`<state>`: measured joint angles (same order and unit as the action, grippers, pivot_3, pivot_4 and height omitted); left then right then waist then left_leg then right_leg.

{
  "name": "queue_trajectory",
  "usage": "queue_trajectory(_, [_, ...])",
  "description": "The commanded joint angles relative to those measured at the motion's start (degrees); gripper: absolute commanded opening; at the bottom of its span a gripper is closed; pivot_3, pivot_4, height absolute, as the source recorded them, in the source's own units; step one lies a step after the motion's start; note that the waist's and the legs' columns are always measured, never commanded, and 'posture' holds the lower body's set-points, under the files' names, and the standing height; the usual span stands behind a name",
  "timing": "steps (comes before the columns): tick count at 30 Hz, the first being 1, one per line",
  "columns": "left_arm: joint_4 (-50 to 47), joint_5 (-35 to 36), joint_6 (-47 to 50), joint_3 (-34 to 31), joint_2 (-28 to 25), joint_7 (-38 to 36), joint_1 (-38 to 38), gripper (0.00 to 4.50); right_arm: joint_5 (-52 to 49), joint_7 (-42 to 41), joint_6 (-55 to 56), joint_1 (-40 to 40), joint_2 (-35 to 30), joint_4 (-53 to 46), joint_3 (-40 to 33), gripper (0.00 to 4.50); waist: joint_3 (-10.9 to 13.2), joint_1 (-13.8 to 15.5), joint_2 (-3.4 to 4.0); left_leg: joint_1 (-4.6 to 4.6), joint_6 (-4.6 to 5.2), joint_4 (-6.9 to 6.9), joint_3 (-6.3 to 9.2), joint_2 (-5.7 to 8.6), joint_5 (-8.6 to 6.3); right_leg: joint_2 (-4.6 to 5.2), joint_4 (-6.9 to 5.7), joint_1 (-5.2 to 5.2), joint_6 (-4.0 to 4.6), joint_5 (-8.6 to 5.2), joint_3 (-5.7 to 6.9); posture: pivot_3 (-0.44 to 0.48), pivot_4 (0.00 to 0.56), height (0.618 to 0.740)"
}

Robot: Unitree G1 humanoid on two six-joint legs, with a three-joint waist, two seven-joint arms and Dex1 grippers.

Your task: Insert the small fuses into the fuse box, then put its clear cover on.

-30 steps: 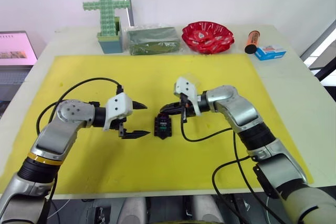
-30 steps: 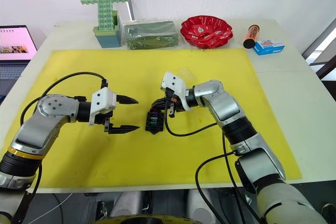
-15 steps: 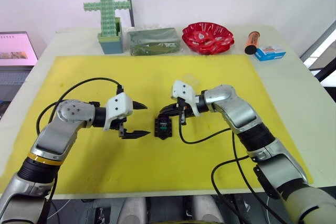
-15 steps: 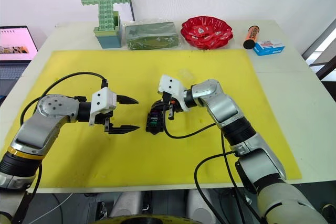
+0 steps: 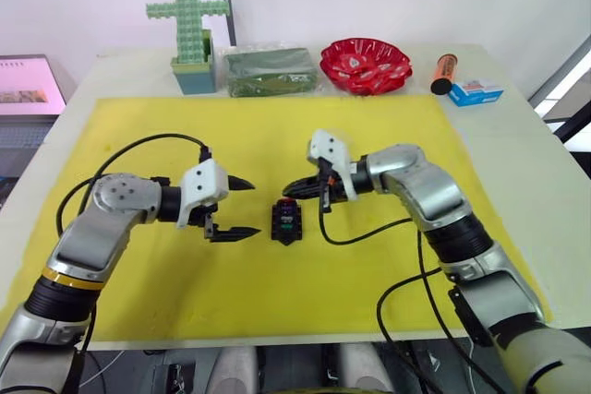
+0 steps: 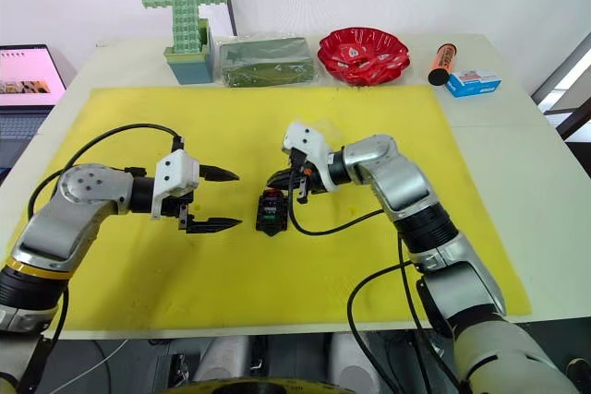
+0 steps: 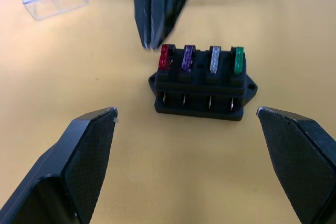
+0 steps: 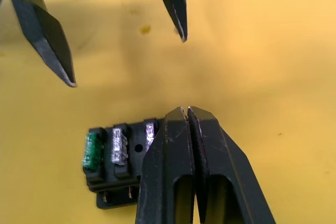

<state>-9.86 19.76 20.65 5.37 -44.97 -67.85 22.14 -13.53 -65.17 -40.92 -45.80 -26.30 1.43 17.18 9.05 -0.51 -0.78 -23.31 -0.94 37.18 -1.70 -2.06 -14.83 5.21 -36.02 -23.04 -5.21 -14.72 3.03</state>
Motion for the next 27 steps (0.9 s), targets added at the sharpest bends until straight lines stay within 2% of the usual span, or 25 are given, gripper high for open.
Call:
queue_trajectory(1, [-1.79,3.27,2.80,-3.86,-2.13,-0.63,1.05,4.50,-2.04,-0.62,-0.61,-0.74,-3.30,-4.87,-3.15,0.06,0.00,0.00,0.00,0.00,0.00,0.00,0.00,0.00,0.00,0.00,0.01,0.00,0.00,0.00,0.00,0.000,0.150,0.740])
queue_trajectory(6, [-2.42,5.53,8.50,-6.52,-7.14,-1.79,0.03,4.50,-2.82,-2.50,-0.54,4.00,-13.56,-9.80,-6.73,0.06,0.01,0.07,-0.02,-0.02,0.00,-0.02,0.00,0.00,0.00,0.00,0.03,-0.02,0.00,0.00,0.00,0.000,0.150,0.740])
queue_trajectory(9, [-3.07,6.85,11.04,-9.85,-10.78,-2.21,-3.03,4.50,-4.47,-3.72,-0.82,9.83,-21.18,-13.00,-11.62,0.69,0.02,0.02,-0.01,-0.02,0.00,-0.02,-0.05,0.01,0.00,0.03,0.09,-0.02,0.00,0.00,-0.01,0.000,0.150,0.740])
queue_trajectory(15, [-2.54,7.90,10.88,-16.96,-16.09,-3.91,-9.83,4.50,-6.90,-4.86,-0.75,22.18,-32.92,-16.45,-22.26,2.85,0.03,-0.06,-0.01,-0.01,0.00,-0.07,-0.06,-0.03,0.00,0.02,0.07,-0.09,0.03,-0.02,-0.01,0.000,0.150,0.740])
queue_trajectory(19, [1.67,7.21,8.81,-19.52,-18.42,-6.07,-11.78,4.50,-6.71,-4.51,0.14,29.93,-37.59,-15.35,-28.47,4.27,0.03,0.00,-0.01,-0.01,0.00,-0.07,-0.09,-0.03,-0.01,0.03,0.09,-0.09,0.11,-0.07,-0.01,0.000,0.150,0.740])
queue_trajectory(20, [2.33,7.10,8.40,-19.37,-18.53,-6.22,-11.58,4.50,-6.74,-4.53,0.45,31.25,-38.27,-14.90,-29.54,4.46,0.03,0.09,-0.01,0.00,0.00,-0.06,-0.10,-0.04,-0.01,0.04,0.08,-0.09,0.20,-0.12,-0.01,0.000,0.150,0.740])
queue_trajectory(24, [5.45,5.93,6.33,-17.54,-18.16,-6.37,-9.70,4.50,-6.18,-4.67,3.77,35.57,-39.81,-12.30,-32.16,4.46,0.04,0.21,-0.01,-0.01,-0.01,-0.06,-0.13,-0.03,-0.01,0.06,0.10,-0.08,0.23,-0.13,-0.02,0.000,0.150,0.740])
queue_trajectory(27, [5.48,6.23,6.55,-16.09,-16.45,-5.47,-7.56,4.50,-6.64,-3.72,4.46,34.90,-39.44,-11.80,-31.60,4.46,0.05,0.18,0.04,-0.01,-0.01,-0.06,-0.14,-0.03,-0.01,0.06,0.09,-0.08,0.22,-0.13,-0.02,0.000,0.150,0.740])
